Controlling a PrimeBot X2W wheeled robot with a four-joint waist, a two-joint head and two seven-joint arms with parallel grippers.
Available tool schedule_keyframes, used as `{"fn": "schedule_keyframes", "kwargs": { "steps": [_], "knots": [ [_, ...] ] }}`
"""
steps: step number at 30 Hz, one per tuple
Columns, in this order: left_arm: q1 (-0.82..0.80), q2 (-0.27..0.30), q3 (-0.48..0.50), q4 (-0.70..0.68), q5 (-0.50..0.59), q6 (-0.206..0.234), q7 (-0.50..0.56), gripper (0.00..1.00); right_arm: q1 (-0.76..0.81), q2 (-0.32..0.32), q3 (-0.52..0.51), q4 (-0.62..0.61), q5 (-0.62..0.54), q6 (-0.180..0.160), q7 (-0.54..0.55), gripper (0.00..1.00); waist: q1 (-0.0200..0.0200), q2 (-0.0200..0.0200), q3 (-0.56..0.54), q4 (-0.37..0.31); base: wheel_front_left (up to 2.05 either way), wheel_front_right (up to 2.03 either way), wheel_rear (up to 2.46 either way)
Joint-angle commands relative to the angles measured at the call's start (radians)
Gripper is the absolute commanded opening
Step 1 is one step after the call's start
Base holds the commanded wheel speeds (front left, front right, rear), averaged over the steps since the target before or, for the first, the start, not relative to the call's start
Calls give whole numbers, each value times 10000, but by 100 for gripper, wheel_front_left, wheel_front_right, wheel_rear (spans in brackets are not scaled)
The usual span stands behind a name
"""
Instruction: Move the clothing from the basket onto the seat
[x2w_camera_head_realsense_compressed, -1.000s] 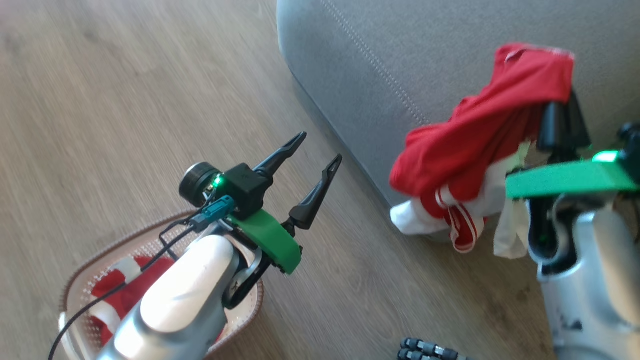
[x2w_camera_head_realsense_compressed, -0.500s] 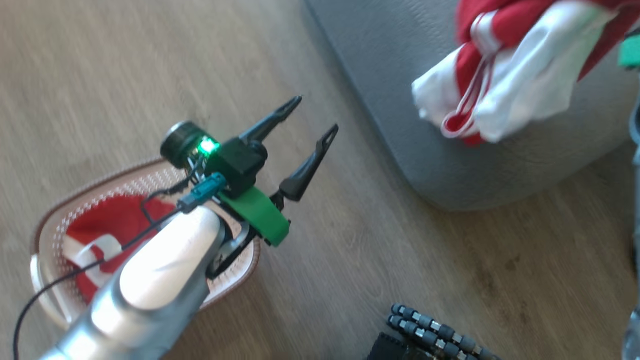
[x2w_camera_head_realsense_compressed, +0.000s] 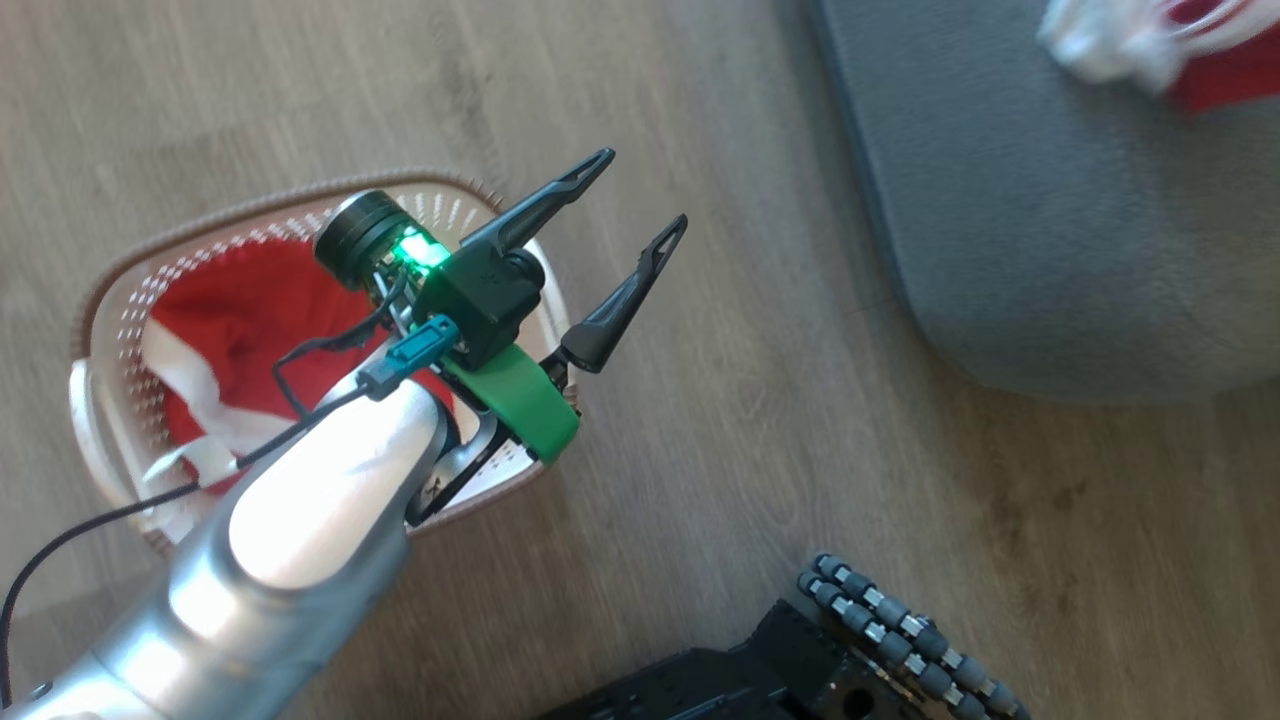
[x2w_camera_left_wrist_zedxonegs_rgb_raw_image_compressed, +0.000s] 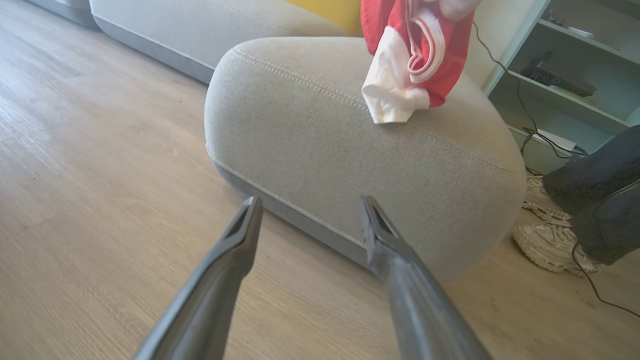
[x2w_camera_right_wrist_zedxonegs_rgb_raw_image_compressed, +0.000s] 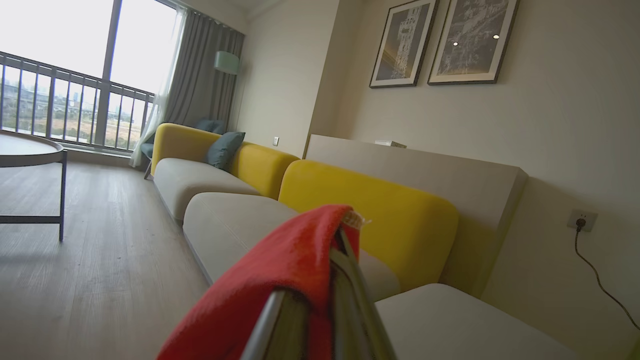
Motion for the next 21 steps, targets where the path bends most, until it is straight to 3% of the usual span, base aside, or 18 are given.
{"fn": "schedule_keyframes", "kwargs": {
  "steps": [1, 3, 8, 11, 21],
  "knots": [
    [-185, 108, 183, -350, 101, -63, -40, 100, -560, -683, -468, -103, -210, 69, -48, 0, -4, 1, 391, 392, 0, 0, 0],
    [-189, 101, 167, -347, 111, -63, -40, 100, -830, -904, -715, 43, -389, 69, -48, 0, -4, 1, 461, 471, 0, 0, 0],
    [-167, -45, 116, -383, 137, -63, -40, 100, -2132, -1698, -2431, 364, -1225, 69, -48, 0, -4, 1, 711, 895, 0, 0, 0],
    [-128, -127, 248, -392, 148, -63, -40, 100, -2346, -1779, -2795, 612, -1614, 69, -48, 0, -4, 1, 833, 1014, 0, 0, 0],
    [-141, -282, 288, -391, 285, -63, -40, 100, -727, -683, -3518, 2756, -1761, 69, -48, 0, -4, 1, 1198, 1324, 0, 0, 0]
  ]
}}
